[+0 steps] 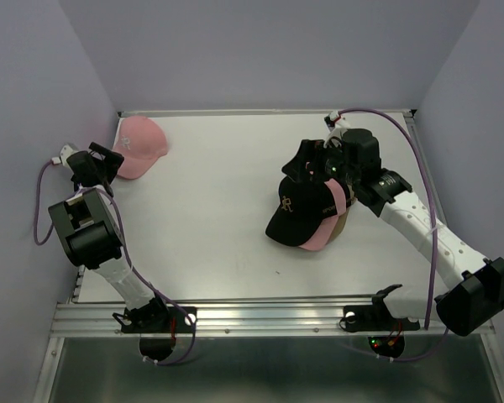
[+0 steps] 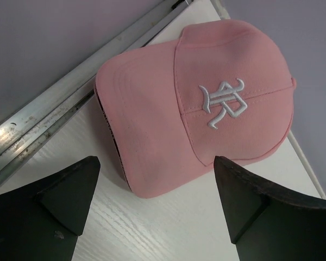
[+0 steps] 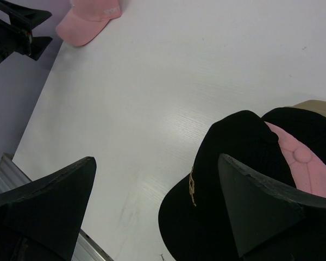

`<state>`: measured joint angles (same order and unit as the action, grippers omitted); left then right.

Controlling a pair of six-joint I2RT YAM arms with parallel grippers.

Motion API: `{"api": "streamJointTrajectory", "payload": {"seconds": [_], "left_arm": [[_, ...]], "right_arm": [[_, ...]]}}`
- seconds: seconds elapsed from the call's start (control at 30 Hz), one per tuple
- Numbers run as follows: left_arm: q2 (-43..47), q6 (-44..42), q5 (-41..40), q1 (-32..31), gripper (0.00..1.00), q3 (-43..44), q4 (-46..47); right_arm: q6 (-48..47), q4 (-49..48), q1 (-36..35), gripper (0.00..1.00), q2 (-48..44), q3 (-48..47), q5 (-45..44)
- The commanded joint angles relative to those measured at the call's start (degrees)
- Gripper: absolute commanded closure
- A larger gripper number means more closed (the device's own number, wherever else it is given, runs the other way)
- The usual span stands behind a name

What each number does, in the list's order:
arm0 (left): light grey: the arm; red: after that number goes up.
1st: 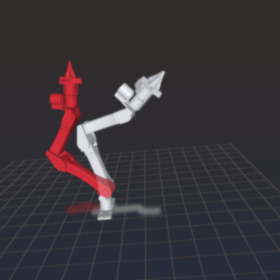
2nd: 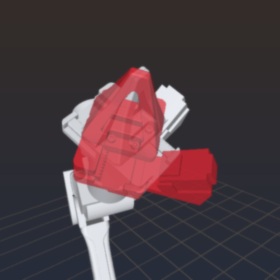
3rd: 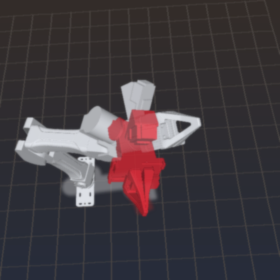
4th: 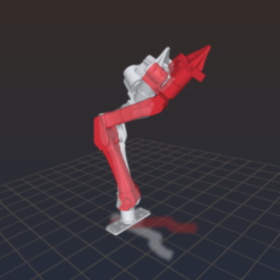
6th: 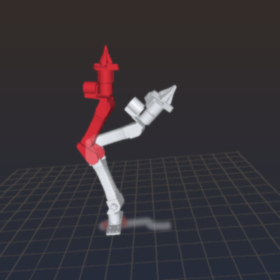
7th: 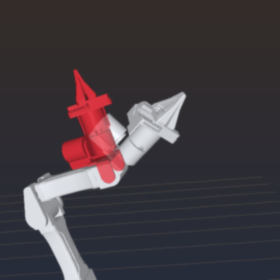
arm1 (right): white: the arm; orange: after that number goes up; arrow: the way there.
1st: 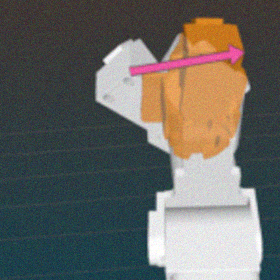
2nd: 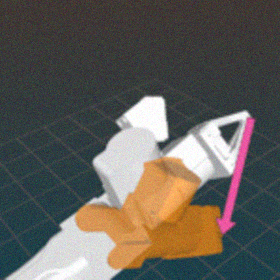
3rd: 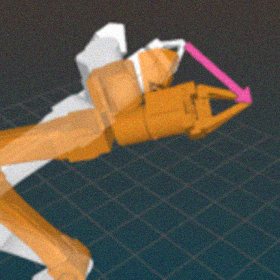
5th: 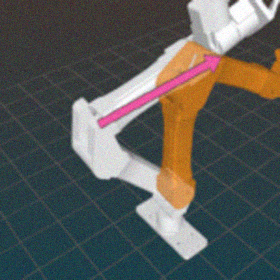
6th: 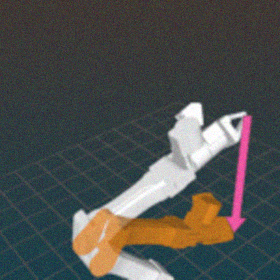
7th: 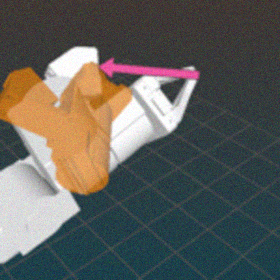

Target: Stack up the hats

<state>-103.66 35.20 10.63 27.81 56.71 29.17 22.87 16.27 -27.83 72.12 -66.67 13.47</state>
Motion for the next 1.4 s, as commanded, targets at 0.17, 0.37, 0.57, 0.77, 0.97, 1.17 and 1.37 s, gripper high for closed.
{"api": "streamJointTrajectory", "payload": {"seconds": [0.17,0.37,0.57,0.77,0.97,1.17,1.37], "left_arm": [[-1.0,-4.2,-4.2,0.4,0.02,3.1,5.3],[-2.7,-3.7,-12.6,-2.8,0.08,4.8,-2.2],[-4.4,0.8,-13.6,-3.7,0.09,4.7,-4.1],[-6.5,2.5,-13.6,-4.0,0.12,5.7,-4.8],[-8.3,4.8,-13.9,-4.2,0.22,8.1,-6.2],[-8.5,6.5,-15.1,-4.3,0.36,8.2,-6.4],[-8.4,7.3,-16.7,-4.9,0.61,8.3,-6.4]], "right_arm": [[-1.6,-0.5,0.1,0.00,0.2,-2.7,-2.1],[-1.8,-0.1,0.1,0.00,-0.6,-1.6,-2.2],[-3.0,-0.1,0.1,0.00,-1.5,-1.6,-2.8],[-3.3,0.0,0.1,0.00,-1.1,-1.6,-2.0],[-3.4,0.2,0.1,0.00,-1.2,-1.1,-2.4],[-3.7,0.3,0.1,0.00,-1.4,-1.3,-2.6],[-4.0,0.3,0.1,0.00,-1.5,-1.2,-2.8]]}}
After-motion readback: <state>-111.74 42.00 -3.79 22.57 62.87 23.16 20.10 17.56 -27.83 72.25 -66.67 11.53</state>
